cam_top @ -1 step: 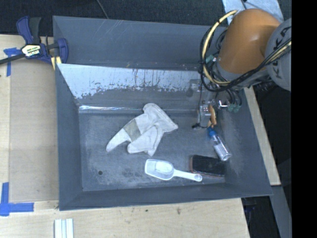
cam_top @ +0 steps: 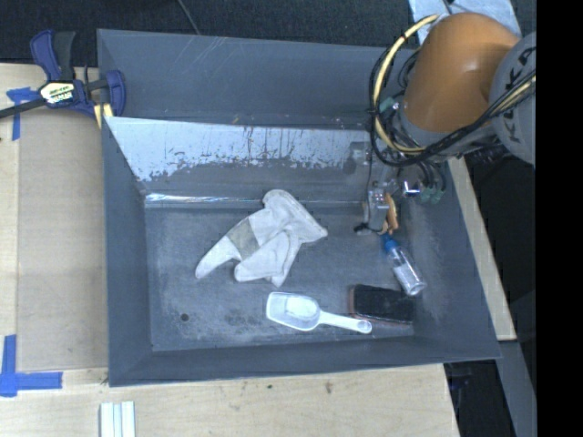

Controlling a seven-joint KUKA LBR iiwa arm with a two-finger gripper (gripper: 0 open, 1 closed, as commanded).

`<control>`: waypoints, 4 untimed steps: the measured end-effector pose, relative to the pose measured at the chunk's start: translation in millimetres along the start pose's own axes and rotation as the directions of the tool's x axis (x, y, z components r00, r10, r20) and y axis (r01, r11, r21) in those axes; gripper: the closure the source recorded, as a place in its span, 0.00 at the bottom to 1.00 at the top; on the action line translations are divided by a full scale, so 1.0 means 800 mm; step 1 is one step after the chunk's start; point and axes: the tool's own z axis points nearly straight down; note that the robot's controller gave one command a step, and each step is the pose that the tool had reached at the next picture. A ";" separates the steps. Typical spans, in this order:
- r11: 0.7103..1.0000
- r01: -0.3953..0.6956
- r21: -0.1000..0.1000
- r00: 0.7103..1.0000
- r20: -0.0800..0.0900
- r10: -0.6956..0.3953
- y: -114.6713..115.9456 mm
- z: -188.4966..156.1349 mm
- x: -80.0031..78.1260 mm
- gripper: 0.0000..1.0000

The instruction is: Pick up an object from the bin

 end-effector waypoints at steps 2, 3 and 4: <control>0.998 0.056 -0.001 0.998 0.004 -0.056 -0.008 0.079 0.030 0.00; 0.999 0.054 0.001 0.999 -0.005 -0.054 0.038 0.106 0.042 0.00; 0.997 0.075 -0.005 0.997 0.003 -0.075 0.073 0.131 0.023 0.00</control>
Offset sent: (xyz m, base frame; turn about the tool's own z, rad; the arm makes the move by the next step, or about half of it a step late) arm -0.0338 -0.0157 -0.0801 -0.0696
